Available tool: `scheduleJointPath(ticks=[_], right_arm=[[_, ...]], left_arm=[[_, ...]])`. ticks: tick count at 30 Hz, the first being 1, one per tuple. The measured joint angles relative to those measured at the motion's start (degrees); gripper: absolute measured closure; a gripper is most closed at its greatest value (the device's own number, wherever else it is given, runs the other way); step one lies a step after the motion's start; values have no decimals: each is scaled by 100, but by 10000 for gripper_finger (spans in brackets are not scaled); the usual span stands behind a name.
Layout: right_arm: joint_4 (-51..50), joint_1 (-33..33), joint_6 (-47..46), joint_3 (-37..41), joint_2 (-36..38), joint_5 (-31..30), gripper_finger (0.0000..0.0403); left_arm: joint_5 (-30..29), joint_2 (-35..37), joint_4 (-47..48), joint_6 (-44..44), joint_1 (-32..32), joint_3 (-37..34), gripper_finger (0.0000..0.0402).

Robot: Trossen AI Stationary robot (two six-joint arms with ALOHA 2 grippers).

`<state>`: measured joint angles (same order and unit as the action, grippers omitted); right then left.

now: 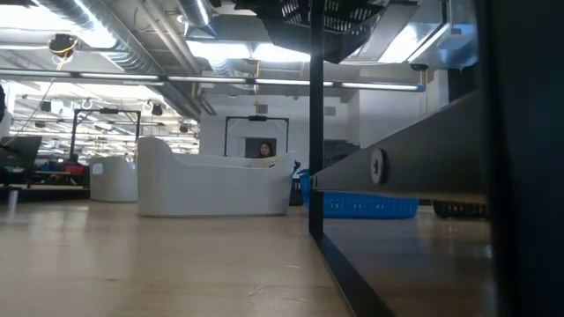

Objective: Stack baskets on shelf by color
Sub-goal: Put the bottom black bin on the shelf

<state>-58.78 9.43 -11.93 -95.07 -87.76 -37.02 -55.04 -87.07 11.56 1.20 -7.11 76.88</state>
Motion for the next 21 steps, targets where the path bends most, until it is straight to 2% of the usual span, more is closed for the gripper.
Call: scheduleJointPath(ticks=[7, 14, 21], right_arm=[[-15, -41, 16, 0, -1, 42, 398], [-15, -41, 19, 0, -3, 71, 395], [-61, -39, 3, 0, -3, 93, 398]], left_arm=[[164, 2, 10, 196, 79, -2, 401], [507, 2, 14, 671, 266, -2, 401], [544, 0, -4, 789, 308, -2, 401]])
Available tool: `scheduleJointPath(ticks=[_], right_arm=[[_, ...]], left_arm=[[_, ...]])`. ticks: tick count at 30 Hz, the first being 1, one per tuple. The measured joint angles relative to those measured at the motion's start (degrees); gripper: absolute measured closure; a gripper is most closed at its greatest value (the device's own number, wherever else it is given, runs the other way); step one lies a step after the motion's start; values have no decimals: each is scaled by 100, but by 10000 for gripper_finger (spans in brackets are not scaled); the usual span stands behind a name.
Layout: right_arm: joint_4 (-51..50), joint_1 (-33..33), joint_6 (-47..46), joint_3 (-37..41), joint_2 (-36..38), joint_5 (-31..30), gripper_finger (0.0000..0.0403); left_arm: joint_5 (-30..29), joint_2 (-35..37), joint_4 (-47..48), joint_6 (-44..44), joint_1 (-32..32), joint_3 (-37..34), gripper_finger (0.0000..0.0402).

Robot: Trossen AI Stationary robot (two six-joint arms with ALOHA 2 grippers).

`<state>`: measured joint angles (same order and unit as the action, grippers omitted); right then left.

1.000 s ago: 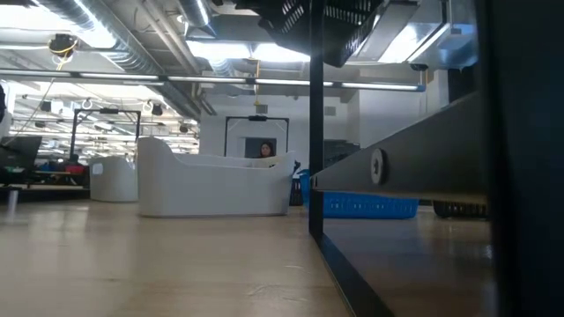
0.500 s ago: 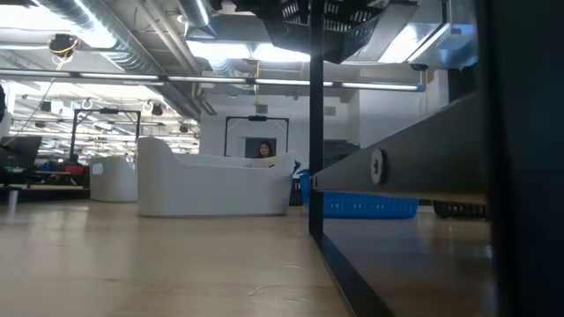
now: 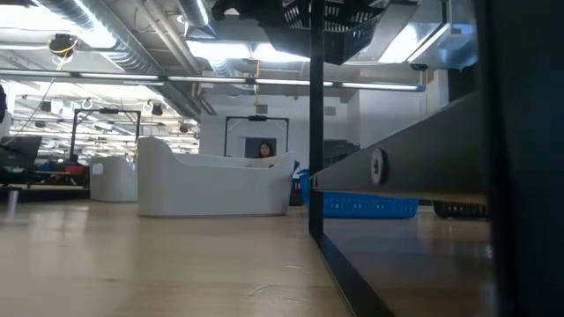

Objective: Stack baskets on shelf by color
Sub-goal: Put the bottom black bin on the shelf

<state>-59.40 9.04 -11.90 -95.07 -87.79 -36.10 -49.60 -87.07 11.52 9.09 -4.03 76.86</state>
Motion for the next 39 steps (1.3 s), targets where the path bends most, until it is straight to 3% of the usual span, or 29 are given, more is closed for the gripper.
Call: scheduleJointPath(ticks=[7, 18, 23, 28, 39], right_arm=[[-38, 7, 9, 0, 0, 35, 400], [69, 17, 22, 0, -15, 230, 401], [28, 22, -236, -4, -11, 154, 401], [-162, 26, -296, -4, -9, 171, 401], [-427, 2, -294, 0, -11, -81, 402]], left_arm=[[225, 0, -9, 337, 2, 0, 394], [336, -11, -263, 445, -4, 2, 336], [345, 66, -486, 357, -172, 2, 336], [316, 190, -549, -386, -499, 7, 333], [431, 424, -526, -428, -1091, 13, 333]])
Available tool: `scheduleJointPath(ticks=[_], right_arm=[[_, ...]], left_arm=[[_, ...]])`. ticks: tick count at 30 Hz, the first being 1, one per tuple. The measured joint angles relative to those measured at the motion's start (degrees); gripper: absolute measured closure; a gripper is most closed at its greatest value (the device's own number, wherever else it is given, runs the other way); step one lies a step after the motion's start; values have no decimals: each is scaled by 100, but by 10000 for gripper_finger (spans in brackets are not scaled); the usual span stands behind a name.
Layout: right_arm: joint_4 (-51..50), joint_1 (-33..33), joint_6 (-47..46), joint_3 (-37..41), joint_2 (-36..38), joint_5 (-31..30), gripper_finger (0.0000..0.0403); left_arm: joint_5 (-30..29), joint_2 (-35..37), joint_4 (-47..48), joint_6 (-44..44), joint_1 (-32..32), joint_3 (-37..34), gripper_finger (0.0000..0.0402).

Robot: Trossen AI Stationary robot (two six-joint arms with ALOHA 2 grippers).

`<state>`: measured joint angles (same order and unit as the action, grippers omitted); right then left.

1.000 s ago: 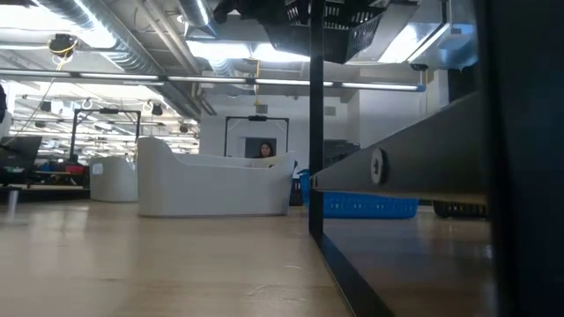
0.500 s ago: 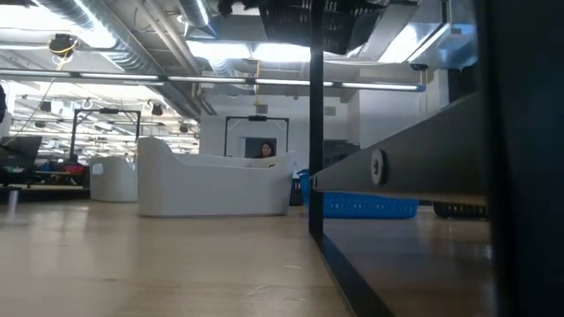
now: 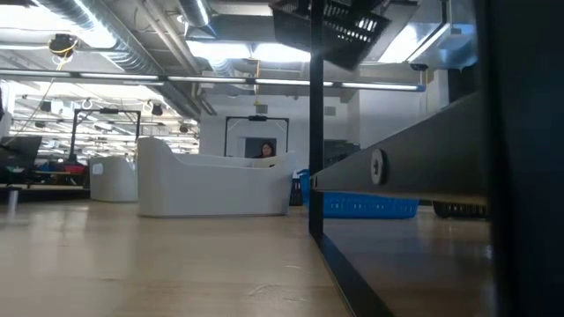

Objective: Stack baskets on shelf by color
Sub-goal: Put the bottom black bin on the shelf

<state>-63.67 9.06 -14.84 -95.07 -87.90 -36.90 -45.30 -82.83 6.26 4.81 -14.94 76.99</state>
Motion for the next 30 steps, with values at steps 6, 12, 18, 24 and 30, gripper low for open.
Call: scheduleJointPath(ticks=[6, 12, 18, 24, 30], right_arm=[[-245, -32, -641, 0, 23, 161, 402], [-827, -30, -2216, -102, 152, 771, 402], [-990, 261, -3937, -163, 283, 1664, 402], [-1004, 791, -6082, -163, 293, 2607, 402], [-668, 1667, -8540, -20, 254, 2636, 402]], left_arm=[[-819, 76, 88, -633, -412, 0, 333], [-1372, 365, 1070, -971, -840, 1, 333], [-138, 1069, 3246, 235, -979, -4, 333], [1269, 1895, 4776, 846, -823, -9, 333], [1318, 2556, 5097, 371, -823, -9, 333]])
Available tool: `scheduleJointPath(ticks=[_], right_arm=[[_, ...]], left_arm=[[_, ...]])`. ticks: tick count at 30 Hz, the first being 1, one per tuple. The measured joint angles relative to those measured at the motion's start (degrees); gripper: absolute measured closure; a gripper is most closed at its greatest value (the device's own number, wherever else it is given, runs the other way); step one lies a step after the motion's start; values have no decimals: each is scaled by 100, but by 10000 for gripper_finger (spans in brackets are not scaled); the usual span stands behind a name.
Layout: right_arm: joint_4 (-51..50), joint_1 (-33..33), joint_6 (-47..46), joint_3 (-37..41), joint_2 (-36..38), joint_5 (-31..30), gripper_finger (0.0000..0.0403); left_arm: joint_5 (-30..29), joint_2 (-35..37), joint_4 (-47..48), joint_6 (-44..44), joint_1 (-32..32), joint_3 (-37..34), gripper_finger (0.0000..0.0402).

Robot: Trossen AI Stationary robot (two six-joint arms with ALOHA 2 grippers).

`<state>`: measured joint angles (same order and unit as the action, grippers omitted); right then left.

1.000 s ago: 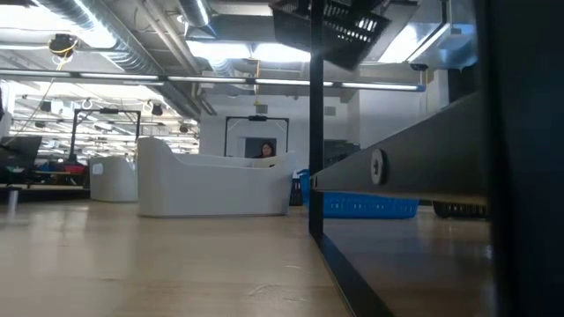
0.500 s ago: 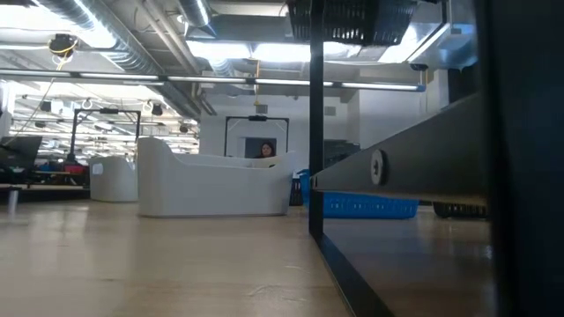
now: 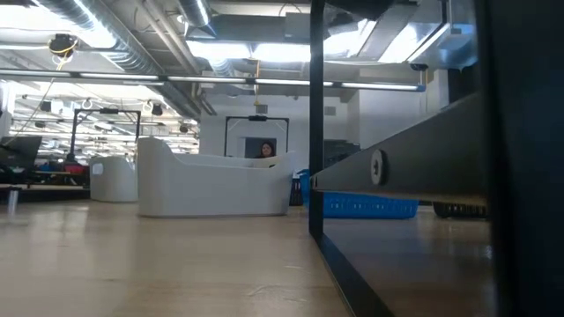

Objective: Stack baskets on shelf by color
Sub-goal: Put the bottom black bin on the shelf

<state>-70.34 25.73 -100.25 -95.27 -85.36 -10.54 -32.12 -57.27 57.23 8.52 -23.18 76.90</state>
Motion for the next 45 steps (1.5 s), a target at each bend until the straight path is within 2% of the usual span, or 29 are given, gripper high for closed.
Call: scheduleJointPath(ticks=[3, 6, 15, 21, 31, 45], right_arm=[[24, 373, -787, 2, -222, -76, 402], [11, 638, -1307, 8, -527, 117, 402], [316, 1055, -2243, 9, -1343, 507, 402], [711, 1162, -2404, 9, -1740, 571, 402], [762, 1155, -2571, 9, -2339, 568, 391], [849, 1008, -2393, 9, -2568, 660, 355]], left_arm=[[-7, 213, -3, -288, 2, 0, 333], [-9, 364, 0, -397, 2, 0, 333], [-11, 496, 18, -419, 2, 0, 333], [-11, 493, 17, -416, 2, 0, 333], [-17, 491, 17, -120, 2, 0, 333], [-17, 491, 14, -106, 2, 0, 333]])
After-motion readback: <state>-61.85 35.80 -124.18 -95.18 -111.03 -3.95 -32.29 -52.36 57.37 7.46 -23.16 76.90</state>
